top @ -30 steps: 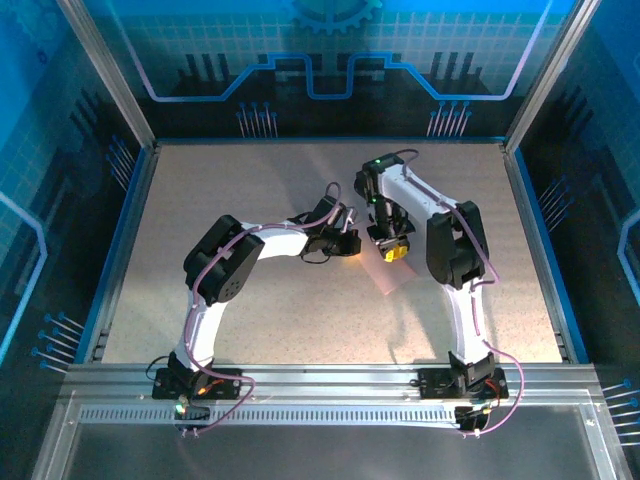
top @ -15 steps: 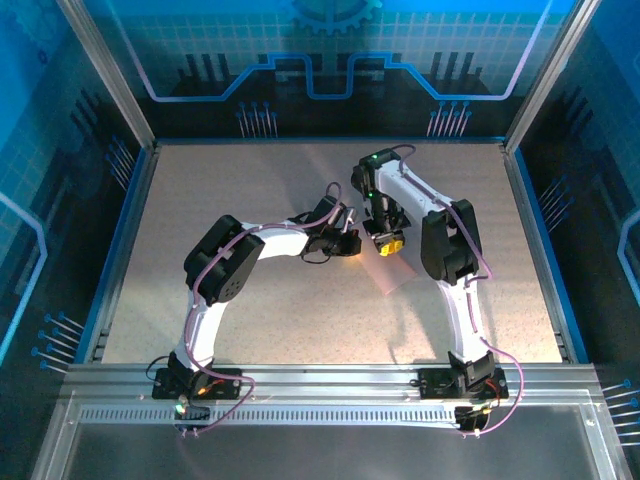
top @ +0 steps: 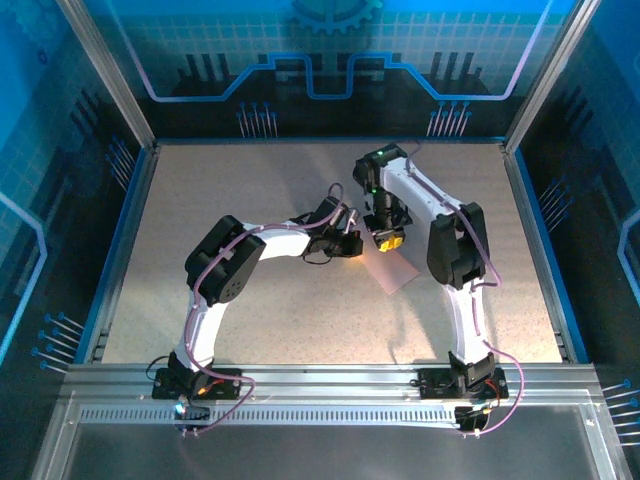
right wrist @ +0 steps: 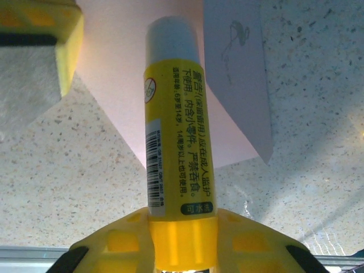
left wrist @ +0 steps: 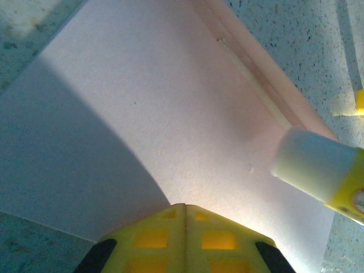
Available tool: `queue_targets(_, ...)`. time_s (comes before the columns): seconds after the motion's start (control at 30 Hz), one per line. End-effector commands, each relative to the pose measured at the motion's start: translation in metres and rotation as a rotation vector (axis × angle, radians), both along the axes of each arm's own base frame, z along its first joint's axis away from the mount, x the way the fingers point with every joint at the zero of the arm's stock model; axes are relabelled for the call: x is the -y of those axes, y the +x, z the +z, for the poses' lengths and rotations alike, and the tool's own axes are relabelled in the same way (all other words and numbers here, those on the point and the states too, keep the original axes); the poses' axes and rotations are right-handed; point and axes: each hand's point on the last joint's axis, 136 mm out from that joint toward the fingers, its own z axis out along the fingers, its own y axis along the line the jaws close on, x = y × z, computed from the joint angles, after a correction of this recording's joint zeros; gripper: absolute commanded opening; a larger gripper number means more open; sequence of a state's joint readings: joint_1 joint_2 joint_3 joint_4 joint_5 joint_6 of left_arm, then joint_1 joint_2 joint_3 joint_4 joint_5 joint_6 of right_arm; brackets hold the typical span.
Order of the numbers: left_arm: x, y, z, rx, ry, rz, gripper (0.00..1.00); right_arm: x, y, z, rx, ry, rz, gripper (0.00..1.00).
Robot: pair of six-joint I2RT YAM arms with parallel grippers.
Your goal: Place the letter into the envelope and seal it
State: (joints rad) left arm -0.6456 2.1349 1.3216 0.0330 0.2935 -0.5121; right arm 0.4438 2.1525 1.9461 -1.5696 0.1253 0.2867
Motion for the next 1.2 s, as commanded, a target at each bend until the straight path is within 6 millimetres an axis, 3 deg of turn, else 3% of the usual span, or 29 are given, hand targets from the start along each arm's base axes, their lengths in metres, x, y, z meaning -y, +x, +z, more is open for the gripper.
queue_targets(0.0,0.000,-0.012,-0.018,-0.037,0.046,-0.044,0.00,0.007,-0.014,0.014,-0.007,0.006,0.003,0.00)
queue_targets(0.4,0.000,-0.011,-0.017,-0.033,0.050,-0.049,0.00,0.023,-0.042,-0.004,-0.079,-0.044,0.008,0.00)
queue_targets(0.8,0.000,-0.011,-0.017,-0.028,0.060,-0.059,0.00,0.031,-0.025,-0.022,-0.089,-0.100,0.015,0.00)
queue_targets(1.17,0.001,-0.010,-0.017,-0.023,0.067,-0.067,0.00,0.023,-0.015,-0.036,-0.119,-0.090,0.021,0.00)
